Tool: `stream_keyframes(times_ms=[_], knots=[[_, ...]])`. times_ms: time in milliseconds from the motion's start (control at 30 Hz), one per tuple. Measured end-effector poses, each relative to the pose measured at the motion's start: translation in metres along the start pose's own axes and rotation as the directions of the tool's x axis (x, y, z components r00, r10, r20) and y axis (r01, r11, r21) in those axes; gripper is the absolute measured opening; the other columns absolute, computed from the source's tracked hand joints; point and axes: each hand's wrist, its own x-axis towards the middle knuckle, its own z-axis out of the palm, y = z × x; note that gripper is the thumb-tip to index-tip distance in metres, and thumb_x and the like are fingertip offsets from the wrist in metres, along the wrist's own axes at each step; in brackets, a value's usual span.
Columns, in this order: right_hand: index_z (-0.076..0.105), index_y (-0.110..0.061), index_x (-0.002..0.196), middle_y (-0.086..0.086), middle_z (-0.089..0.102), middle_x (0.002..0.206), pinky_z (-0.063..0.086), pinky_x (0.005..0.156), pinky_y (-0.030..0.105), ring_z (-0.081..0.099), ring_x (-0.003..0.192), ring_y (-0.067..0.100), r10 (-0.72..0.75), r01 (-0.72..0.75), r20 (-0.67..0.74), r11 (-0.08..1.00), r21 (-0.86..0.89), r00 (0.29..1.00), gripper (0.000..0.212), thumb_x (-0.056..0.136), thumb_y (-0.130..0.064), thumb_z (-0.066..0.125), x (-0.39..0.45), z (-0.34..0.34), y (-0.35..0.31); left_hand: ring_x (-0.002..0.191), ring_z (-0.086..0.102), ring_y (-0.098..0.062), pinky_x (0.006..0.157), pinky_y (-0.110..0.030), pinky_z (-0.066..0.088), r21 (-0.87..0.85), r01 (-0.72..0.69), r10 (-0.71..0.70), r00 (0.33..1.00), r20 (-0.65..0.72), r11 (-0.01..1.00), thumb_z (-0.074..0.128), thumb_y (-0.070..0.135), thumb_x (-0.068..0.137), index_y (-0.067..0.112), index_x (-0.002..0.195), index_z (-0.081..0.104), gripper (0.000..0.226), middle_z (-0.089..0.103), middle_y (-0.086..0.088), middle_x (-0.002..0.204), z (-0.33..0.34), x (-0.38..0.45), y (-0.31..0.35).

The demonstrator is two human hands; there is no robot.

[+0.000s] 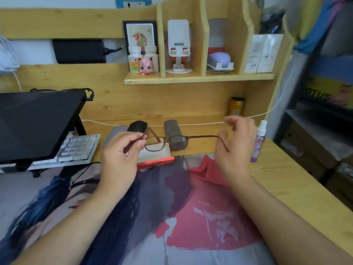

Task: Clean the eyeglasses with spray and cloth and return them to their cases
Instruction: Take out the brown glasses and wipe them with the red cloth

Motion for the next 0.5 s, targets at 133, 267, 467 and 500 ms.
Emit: stream_keyframes(times_ms=[133, 267, 467, 500], knots=[[0.048, -0.009, 0.134, 0.014, 0.044, 0.140, 0.034, 0.107, 0.041, 0.039, 0.127, 0.028, 0.151, -0.204, -0.268, 0.962, -0.182, 0.951, 0.048, 0.089, -0.020, 0.064, 0.027, -0.014, 0.023, 0.094, 0.065, -0.010, 0.086, -0.026, 0.051, 0.033, -0.035, 0.035, 0.999, -0.006, 0.999, 0.064, -0.002, 0.092, 0.011, 0.096, 0.073, 0.015, 0.067, 0.012, 0.096, 0.001, -0.011, 0.003], [0.039, -0.014, 0.145, 0.012, 0.048, 0.140, 0.037, 0.111, 0.050, 0.043, 0.133, 0.031, 0.448, -0.447, -0.030, 0.879, -0.167, 0.893, 0.057, 0.097, -0.043, 0.054, 0.024, -0.006, 0.061, 0.093, 0.067, -0.018, 0.085, -0.034, 0.053, 0.018, 0.016, -0.016, 1.000, 0.001, 1.000, 0.064, 0.003, 0.094, 0.010, 0.100, 0.074, 0.013, 0.067, 0.012, 0.096, -0.002, -0.015, 0.000], [0.043, -0.026, 0.109, 0.013, 0.060, 0.100, 0.050, 0.071, 0.048, 0.060, 0.088, 0.030, 0.561, -0.560, 0.008, 0.824, 0.086, 0.828, 0.015, 0.108, -0.037, 0.033, 0.022, -0.009, 0.049, 0.084, 0.067, -0.018, 0.082, -0.021, 0.050, -0.168, 0.125, -0.137, 0.989, -0.062, 0.978, 0.061, 0.004, 0.098, 0.021, 0.098, 0.070, 0.019, 0.067, -0.011, 0.090, -0.009, -0.013, 0.003], [0.042, -0.028, 0.111, 0.013, 0.060, 0.100, 0.052, 0.069, 0.047, 0.061, 0.084, 0.029, 0.564, -0.561, 0.027, 0.816, 0.140, 0.826, 0.013, 0.107, -0.038, 0.034, 0.025, -0.010, 0.041, 0.083, 0.067, -0.020, 0.081, -0.021, 0.051, -0.196, 0.141, -0.157, 0.985, -0.072, 0.970, 0.061, 0.005, 0.098, 0.020, 0.097, 0.070, 0.018, 0.067, -0.014, 0.089, -0.010, -0.012, 0.004]])
